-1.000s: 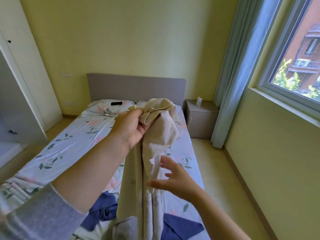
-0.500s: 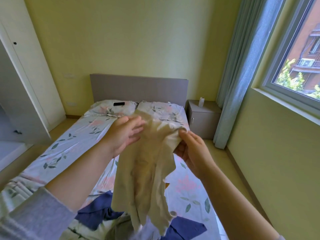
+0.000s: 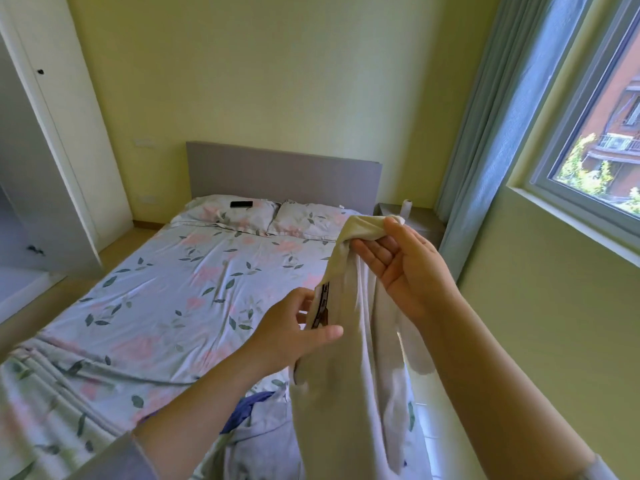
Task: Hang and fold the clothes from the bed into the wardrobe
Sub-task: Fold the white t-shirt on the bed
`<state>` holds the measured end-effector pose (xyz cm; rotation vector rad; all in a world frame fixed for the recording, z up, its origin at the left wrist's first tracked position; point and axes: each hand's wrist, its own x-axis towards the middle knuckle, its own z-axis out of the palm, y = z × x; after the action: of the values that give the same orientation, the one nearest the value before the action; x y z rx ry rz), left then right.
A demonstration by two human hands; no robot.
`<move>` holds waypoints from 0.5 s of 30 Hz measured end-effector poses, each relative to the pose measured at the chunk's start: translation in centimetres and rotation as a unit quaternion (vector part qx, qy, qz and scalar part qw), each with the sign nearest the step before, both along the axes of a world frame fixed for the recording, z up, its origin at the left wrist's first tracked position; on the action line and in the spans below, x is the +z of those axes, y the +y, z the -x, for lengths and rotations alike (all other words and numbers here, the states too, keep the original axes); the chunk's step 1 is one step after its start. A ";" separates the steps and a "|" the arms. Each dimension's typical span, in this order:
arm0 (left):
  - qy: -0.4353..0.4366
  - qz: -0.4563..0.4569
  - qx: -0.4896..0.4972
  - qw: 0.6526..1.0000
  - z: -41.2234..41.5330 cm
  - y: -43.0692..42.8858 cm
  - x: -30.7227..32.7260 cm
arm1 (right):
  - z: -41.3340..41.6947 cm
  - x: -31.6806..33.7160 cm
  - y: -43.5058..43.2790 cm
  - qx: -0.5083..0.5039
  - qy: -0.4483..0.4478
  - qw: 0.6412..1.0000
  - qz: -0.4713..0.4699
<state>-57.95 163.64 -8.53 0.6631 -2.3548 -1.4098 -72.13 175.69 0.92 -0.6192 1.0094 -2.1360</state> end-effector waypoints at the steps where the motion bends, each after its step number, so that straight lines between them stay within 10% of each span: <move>1: -0.001 0.008 -0.004 1.000 0.3 0.2 -0.5 | -0.1 0.4 0.3 0.000 0.002 1.000 0.006; 9: -0.007 0.073 0.012 0.997 1.9 -0.5 -2.4 | 2.1 1.8 3.5 -0.148 0.123 0.981 0.000; 15: 0.053 0.094 0.069 0.992 1.0 -3.0 -0.2 | 5.4 -0.6 6.2 -0.401 0.314 0.846 -0.160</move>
<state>-58.94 160.60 -8.74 0.6667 -2.2751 -1.1208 -77.54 181.93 0.33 -0.8502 2.2645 -2.3744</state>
